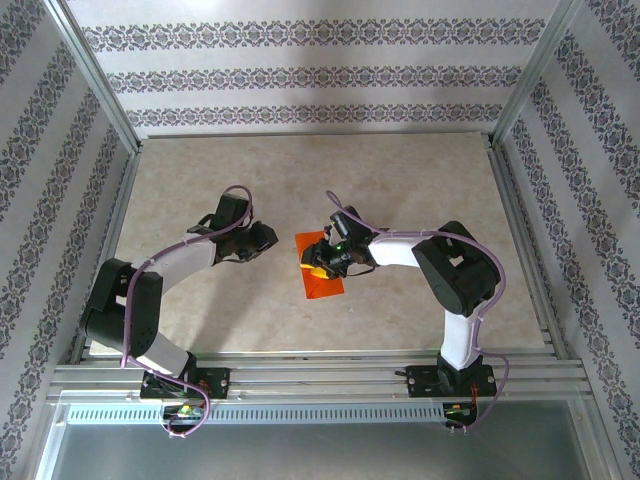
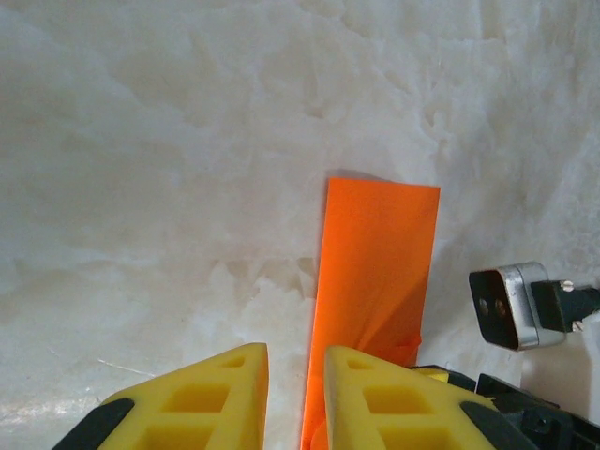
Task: Fold a paper plane with a square sheet of paper (pick it up from the middle)
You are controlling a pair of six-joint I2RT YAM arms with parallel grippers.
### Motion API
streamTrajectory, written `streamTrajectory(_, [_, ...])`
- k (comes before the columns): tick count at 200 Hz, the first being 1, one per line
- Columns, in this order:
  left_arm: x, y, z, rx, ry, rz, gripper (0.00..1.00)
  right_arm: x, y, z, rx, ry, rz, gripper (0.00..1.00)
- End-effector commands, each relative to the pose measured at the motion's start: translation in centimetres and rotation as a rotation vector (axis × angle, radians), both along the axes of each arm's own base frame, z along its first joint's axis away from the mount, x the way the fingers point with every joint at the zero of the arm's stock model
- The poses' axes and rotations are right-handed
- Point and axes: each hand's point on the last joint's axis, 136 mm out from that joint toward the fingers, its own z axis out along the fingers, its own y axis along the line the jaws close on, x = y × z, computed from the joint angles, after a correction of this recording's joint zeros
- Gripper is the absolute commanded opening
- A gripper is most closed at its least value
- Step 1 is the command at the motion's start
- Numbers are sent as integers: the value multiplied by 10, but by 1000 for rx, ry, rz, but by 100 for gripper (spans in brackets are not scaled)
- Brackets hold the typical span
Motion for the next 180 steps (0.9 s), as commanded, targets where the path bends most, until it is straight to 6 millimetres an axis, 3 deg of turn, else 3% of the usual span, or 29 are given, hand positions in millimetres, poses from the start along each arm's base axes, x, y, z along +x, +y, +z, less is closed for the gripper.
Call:
streamTrajectory(1, [-6, -9, -3, -43, 14, -32, 24, -19, -32, -46, -175, 88, -36, 44])
streamTrajectory(56, [-10, -39, -7, -92, 19, -116, 25, -24, -44, -58, -234, 93, -34, 29])
streamTrajectory(110, [-19, -72, -12, -117, 33, -201, 20, -29, -47, -70, -256, 123, -33, 6])
streamTrajectory(141, [-23, -86, -22, -99, 56, -236, 15, -31, -49, -73, -269, 135, -29, 0])
streamTrajectory(180, [-25, -94, -32, -60, 83, -261, 12, -32, -49, -73, -274, 137, -24, 0])
